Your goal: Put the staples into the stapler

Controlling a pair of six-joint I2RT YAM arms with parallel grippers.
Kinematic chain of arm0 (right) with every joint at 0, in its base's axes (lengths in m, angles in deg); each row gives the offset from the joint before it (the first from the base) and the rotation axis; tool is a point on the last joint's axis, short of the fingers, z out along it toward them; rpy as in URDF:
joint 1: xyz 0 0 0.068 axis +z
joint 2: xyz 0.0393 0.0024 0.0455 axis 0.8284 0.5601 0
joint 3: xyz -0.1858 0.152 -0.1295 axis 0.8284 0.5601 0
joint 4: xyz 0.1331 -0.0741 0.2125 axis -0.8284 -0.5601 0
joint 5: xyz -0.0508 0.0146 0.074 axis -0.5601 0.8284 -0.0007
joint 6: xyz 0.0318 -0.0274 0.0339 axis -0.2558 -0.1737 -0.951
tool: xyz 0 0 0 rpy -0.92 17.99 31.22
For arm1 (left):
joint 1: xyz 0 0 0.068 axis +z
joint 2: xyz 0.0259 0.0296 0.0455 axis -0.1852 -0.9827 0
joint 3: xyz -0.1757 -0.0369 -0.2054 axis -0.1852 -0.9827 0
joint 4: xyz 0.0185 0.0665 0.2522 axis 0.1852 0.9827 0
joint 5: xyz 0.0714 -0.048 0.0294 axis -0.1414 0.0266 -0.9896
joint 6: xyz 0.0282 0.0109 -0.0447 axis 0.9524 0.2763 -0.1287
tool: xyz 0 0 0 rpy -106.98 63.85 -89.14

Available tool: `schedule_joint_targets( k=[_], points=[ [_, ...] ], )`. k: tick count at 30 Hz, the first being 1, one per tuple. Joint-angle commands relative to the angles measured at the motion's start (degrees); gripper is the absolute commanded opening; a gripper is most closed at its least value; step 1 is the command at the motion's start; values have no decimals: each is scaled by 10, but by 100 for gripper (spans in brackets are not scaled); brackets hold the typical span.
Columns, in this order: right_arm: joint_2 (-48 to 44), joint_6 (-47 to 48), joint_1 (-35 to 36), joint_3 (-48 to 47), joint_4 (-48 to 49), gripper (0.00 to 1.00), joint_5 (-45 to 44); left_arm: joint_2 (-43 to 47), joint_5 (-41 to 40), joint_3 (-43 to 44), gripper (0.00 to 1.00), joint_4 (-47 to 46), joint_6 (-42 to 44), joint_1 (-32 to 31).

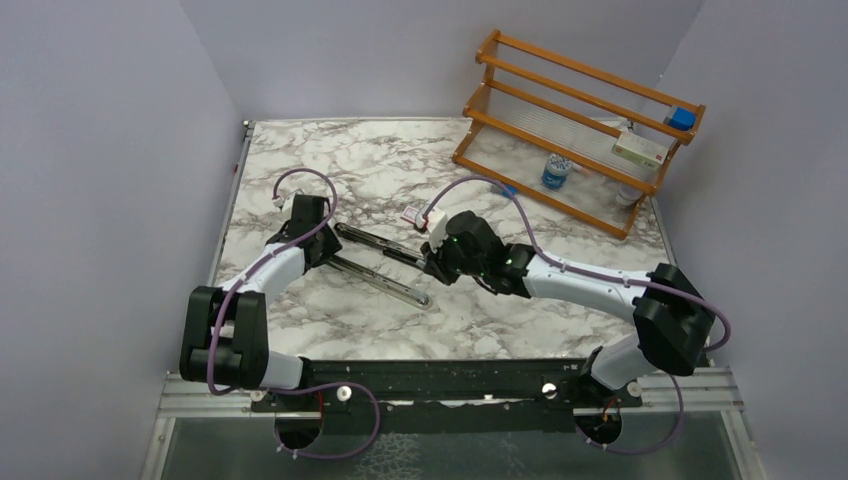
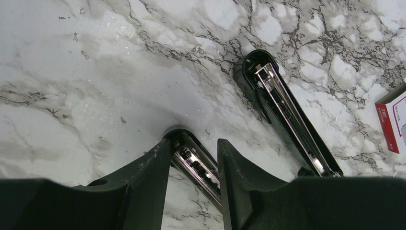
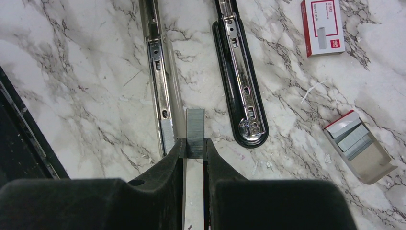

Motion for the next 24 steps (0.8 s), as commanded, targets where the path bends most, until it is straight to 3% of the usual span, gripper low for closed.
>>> schedule_joint_targets(
  k=[1, 24],
  points=[
    [13, 5, 4, -16, -9, 1, 21, 20, -5, 5, 44, 20, -6, 6],
    [28, 4, 5, -24, -18, 1, 28, 21, -38, -19, 50, 23, -17, 8]
  ],
)
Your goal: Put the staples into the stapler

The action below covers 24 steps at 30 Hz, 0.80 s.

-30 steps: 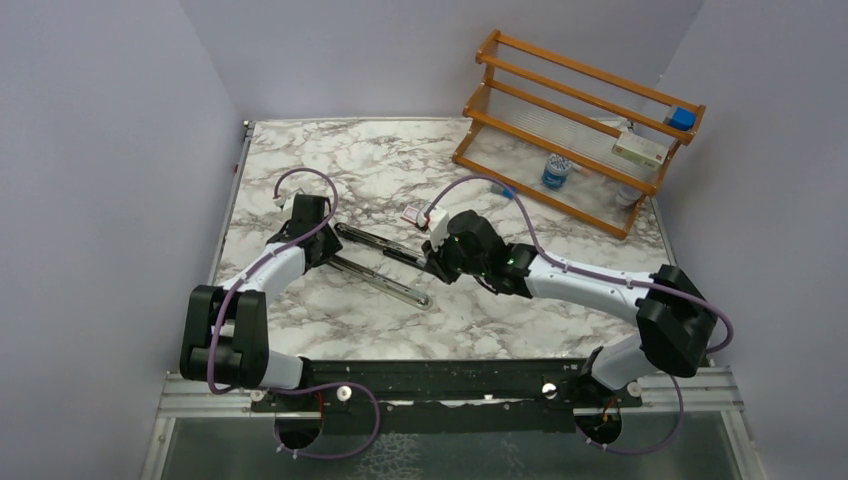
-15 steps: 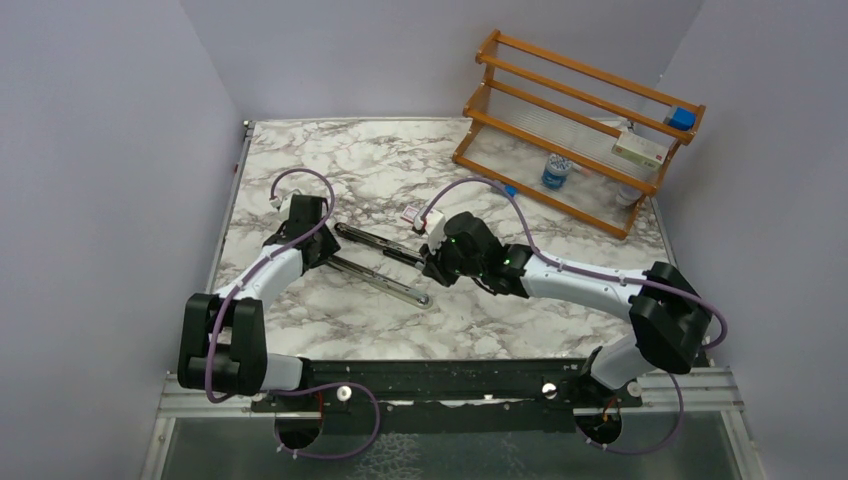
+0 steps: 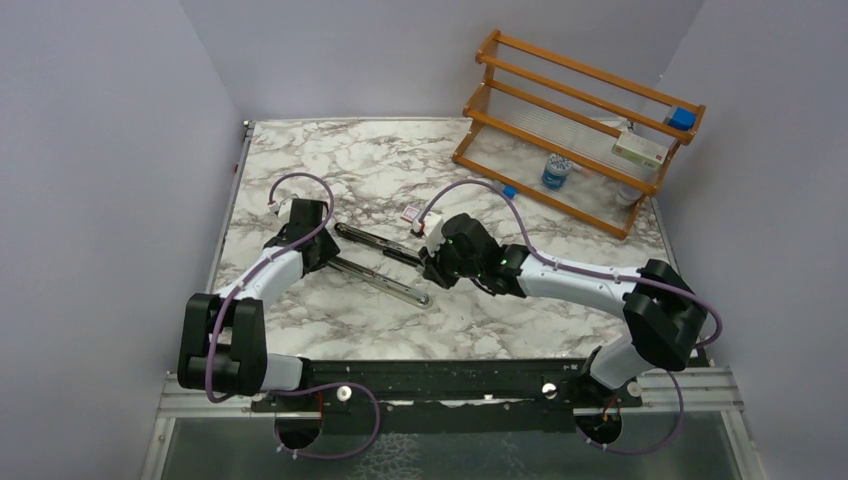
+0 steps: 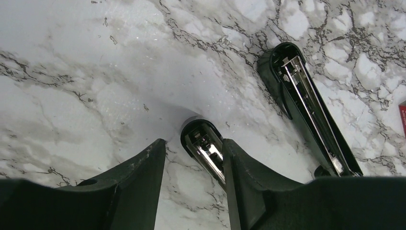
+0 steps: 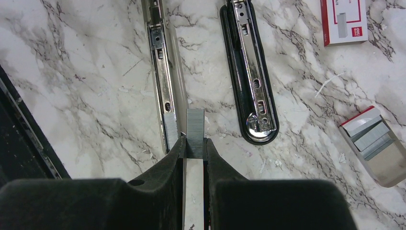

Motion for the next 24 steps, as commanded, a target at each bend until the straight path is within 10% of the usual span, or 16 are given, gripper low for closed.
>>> schedule_joint_targets(
  k=[1, 24],
  points=[
    [6, 4, 4, -24, -16, 1, 14, -2, -12, -12, 49, -13, -7, 5],
    [65, 100, 5, -91, -55, 1, 119, -18, -3, -29, 39, -37, -9, 5]
  ],
)
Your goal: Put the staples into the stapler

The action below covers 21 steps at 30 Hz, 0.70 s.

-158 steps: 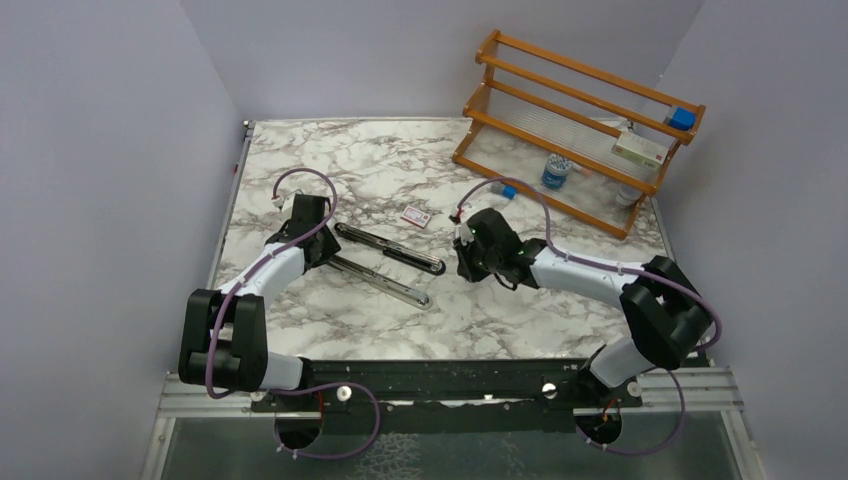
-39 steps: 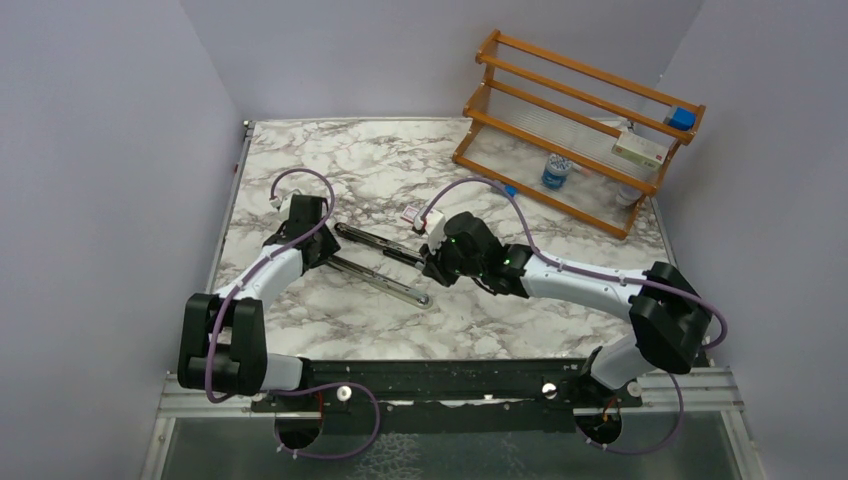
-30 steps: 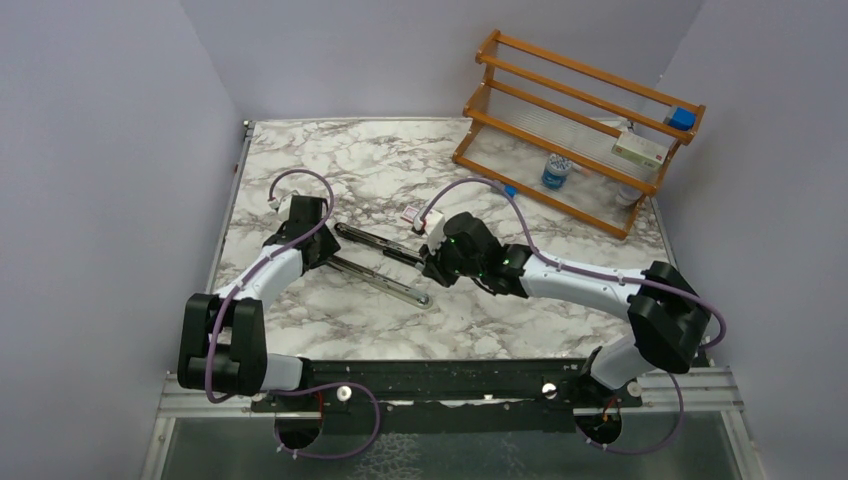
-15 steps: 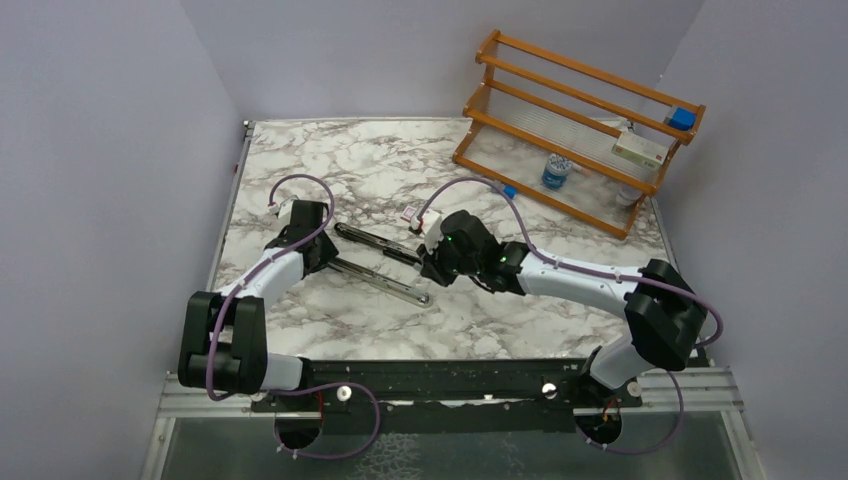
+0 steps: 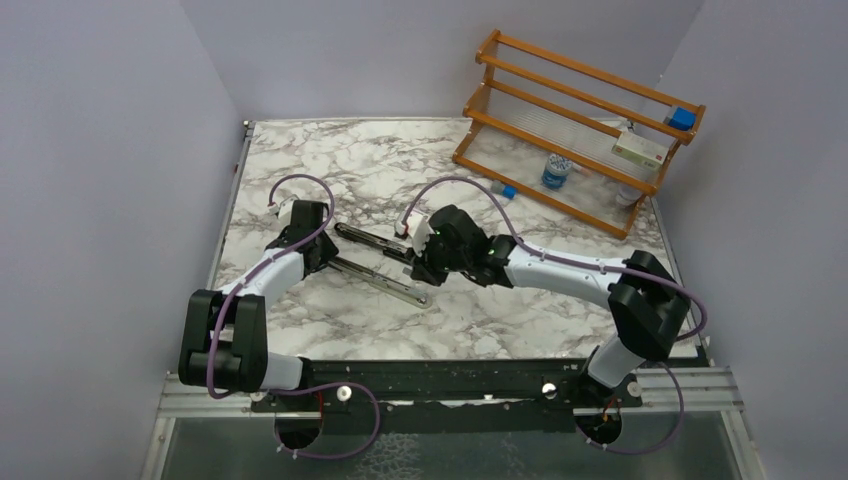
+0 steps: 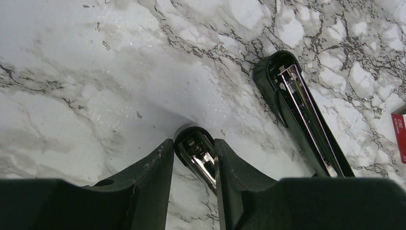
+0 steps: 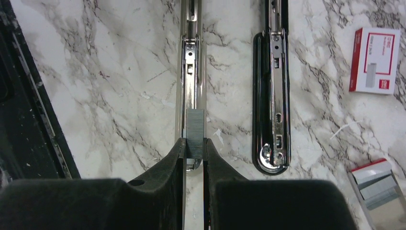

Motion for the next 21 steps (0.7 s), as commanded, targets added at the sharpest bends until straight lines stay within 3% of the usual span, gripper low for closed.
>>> schedule_joint_targets(
  k=[1, 21],
  points=[
    [28, 41, 4, -43, -34, 1, 54, -9, -1, -11, 39, 4, -2, 5],
    [130, 50, 27, -130, -108, 1, -8, -13, -4, -4, 39, 6, -2, 5]
  ],
)
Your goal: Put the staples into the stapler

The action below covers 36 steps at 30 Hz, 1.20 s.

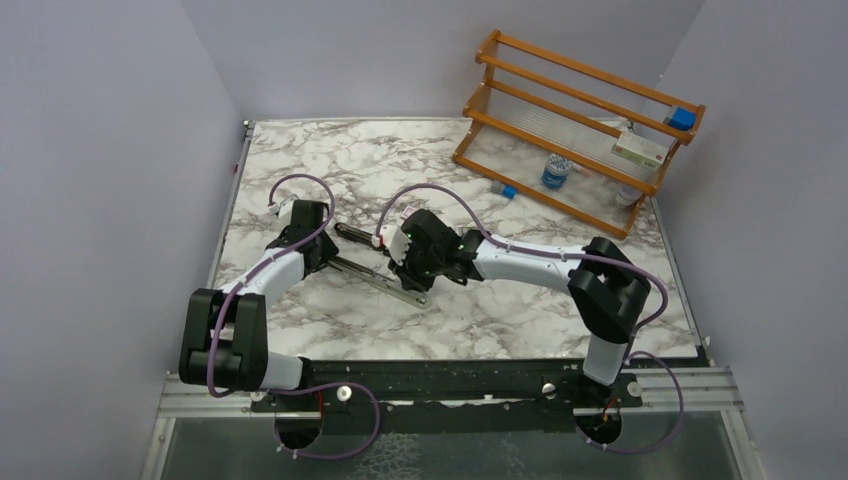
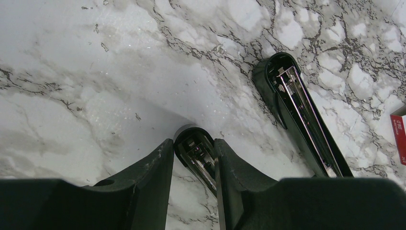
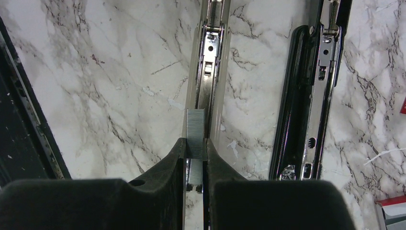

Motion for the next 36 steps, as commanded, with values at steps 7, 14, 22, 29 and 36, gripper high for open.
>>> schedule_joint_targets(
  k=[7, 14, 22, 29, 36],
  points=[
    [28, -3, 3, -35, -26, 1, -24, -10, -8, -2, 39, 16, 6, 5],
    [35, -3, 5, -45, -30, 1, -16, -8, -8, 0, 39, 16, 18, 5],
    [44, -4, 5, -55, -44, 1, -16, -7, -9, 0, 39, 16, 17, 5],
    [50, -6, 6, -70, -65, 1, -20, -6, -9, 0, 39, 16, 17, 5],
    [58, -12, 9, -93, -102, 1, -19, -7, -8, 1, 38, 16, 17, 5]
  ],
)
